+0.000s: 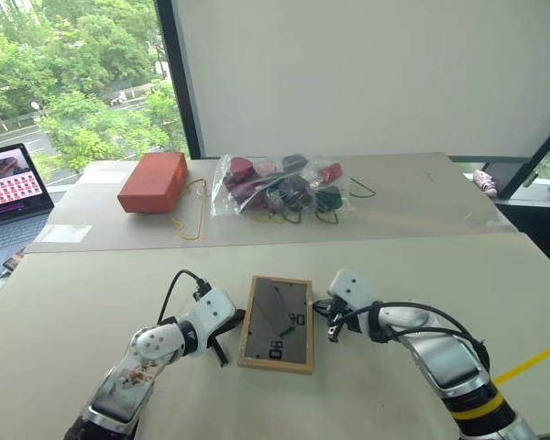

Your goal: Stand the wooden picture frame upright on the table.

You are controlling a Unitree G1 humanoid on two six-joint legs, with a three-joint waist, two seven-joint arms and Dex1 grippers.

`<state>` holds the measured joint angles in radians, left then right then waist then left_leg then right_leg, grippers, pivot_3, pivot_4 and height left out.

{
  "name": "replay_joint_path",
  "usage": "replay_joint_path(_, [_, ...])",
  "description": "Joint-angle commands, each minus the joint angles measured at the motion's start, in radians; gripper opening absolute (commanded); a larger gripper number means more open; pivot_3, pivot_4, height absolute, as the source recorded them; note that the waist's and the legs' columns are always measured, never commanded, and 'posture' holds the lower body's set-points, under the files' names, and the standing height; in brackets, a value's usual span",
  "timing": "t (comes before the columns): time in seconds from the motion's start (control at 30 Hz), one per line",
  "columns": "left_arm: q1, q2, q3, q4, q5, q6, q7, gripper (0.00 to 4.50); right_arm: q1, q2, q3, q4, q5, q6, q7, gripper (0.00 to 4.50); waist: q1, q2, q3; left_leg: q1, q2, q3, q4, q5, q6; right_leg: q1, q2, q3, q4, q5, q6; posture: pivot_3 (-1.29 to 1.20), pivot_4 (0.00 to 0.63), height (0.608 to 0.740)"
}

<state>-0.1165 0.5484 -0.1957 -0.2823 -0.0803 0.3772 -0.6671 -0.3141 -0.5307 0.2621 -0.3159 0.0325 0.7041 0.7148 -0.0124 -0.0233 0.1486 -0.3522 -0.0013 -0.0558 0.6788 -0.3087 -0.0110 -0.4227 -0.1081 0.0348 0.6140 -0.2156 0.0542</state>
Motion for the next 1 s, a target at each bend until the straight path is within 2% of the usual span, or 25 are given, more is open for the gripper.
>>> replay_joint_path(0.03, [-0.004,-0.007,-0.009,-0.001,-0.006,-0.004,-0.015,0.0,0.003,0.007,-0.008,-0.054,0.012,0.031,-0.019,0.07,0.0,0.0,0.0,0.0,0.0,0.0,0.0,0.0,0.0,0.0,0.0,0.0,0.0,0.0,0.0,0.0,0.15,0.74])
replay_joint_path(0.5, [0.024,-0.02,0.008,-0.07,-0.061,0.066,-0.026,0.0,-0.078,0.058,0.033,0.009,0.006,0.013,-0.04,0.07,-0.003,0.0,0.0,0.0,0.0,0.0,0.0,0.0,0.0,0.0,0.0,0.0,0.0,0.0,0.0,0.0,0.15,0.74])
replay_joint_path(0.63, [0.045,0.016,0.049,-0.078,-0.051,0.074,-0.02,0.0,-0.058,0.031,0.019,-0.006,0.009,0.031,-0.036,0.07,-0.003,0.0,0.0,0.0,0.0,0.0,0.0,0.0,0.0,0.0,0.0,0.0,0.0,0.0,0.0,0.0,0.15,0.74])
replay_joint_path(0.77, [0.09,0.111,0.128,-0.058,-0.033,0.023,-0.044,0.0,-0.014,-0.011,-0.013,-0.031,0.022,0.041,-0.03,0.07,-0.005,0.0,0.0,0.0,0.0,0.0,0.0,0.0,0.0,-0.001,0.0,0.0,0.0,0.0,0.0,0.0,0.15,0.74])
replay_joint_path(0.9, [0.172,0.233,0.185,-0.032,-0.005,-0.166,-0.119,0.0,0.039,-0.057,-0.035,-0.054,0.032,0.035,-0.021,0.07,-0.009,0.0,0.0,0.0,0.001,0.0,0.0,0.0,0.0,-0.001,0.001,0.0,0.0,0.0,0.0,0.0,0.15,0.74])
replay_joint_path(1.0, [0.19,0.247,0.218,0.003,0.018,-0.414,-0.119,0.69,0.058,-0.065,-0.043,-0.07,0.046,0.039,-0.022,0.0,-0.003,0.0,0.0,0.001,0.001,0.0,0.0,0.0,0.0,0.0,0.001,0.0,-0.001,0.0,0.0,0.0,0.15,0.74])
